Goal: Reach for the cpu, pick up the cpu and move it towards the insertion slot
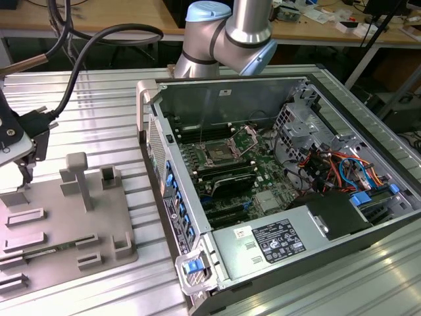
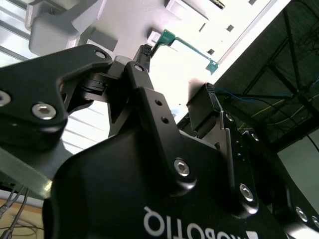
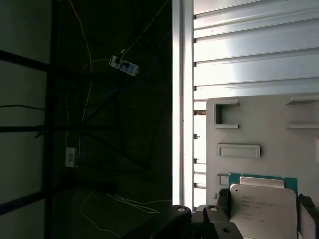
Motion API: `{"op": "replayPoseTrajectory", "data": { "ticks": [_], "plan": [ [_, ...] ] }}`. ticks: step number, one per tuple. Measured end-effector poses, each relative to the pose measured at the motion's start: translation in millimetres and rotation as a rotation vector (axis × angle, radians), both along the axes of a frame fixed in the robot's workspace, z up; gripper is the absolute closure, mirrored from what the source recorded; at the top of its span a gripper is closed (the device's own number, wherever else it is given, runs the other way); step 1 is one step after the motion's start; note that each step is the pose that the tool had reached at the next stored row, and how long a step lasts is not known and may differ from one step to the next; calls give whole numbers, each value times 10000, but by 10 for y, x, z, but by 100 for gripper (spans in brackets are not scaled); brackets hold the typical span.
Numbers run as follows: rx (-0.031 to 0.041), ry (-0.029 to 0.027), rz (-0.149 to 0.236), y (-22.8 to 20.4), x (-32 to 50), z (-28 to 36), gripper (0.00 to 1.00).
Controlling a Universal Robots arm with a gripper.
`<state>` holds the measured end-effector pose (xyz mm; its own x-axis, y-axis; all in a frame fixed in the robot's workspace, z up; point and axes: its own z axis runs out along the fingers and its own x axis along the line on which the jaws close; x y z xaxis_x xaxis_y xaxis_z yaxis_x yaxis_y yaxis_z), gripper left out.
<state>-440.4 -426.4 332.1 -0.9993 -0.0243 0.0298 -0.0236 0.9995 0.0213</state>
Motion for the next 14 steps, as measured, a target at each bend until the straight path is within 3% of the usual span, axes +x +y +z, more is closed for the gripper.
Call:
{"op": "replayPoseTrajectory", "data": {
  "ticks": [10,14],
  "plan": [
    [0,0,-1,0,49,7,45],
    [0,1,-1,0,50,65,45]
  ]
}}
